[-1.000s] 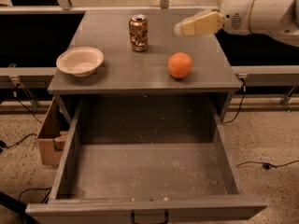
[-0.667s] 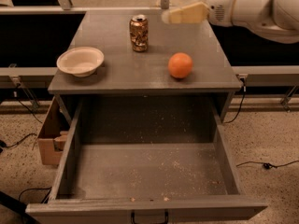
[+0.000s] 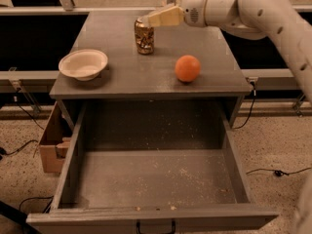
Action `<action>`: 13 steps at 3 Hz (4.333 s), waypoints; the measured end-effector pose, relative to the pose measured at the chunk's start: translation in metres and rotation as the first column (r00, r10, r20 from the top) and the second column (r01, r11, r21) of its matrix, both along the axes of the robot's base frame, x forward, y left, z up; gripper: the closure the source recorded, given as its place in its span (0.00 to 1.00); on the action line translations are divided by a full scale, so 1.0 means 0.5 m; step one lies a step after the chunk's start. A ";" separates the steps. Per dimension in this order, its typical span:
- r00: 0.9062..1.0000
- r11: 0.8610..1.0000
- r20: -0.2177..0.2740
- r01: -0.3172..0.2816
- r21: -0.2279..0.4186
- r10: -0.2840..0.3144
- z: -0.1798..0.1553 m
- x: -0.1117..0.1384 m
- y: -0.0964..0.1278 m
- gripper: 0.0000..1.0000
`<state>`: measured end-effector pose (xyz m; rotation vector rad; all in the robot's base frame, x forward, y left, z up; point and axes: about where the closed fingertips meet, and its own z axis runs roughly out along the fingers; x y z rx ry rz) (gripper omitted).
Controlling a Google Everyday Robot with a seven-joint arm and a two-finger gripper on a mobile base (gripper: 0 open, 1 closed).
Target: Place orange can into top drawer
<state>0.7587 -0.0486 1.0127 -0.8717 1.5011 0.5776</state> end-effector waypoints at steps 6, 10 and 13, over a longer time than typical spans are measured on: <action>0.992 0.992 -0.097 0.071 -0.106 -0.081 -0.174 0.191 0.095 0.42; 0.998 0.989 0.011 0.061 -0.131 -0.060 0.016 -0.010 0.015 1.00; 0.982 0.947 0.054 0.186 -0.261 -0.178 0.128 -0.286 -0.239 1.00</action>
Offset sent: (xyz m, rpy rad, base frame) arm 0.0973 0.0493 -0.0571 -0.0440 0.0795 -0.0373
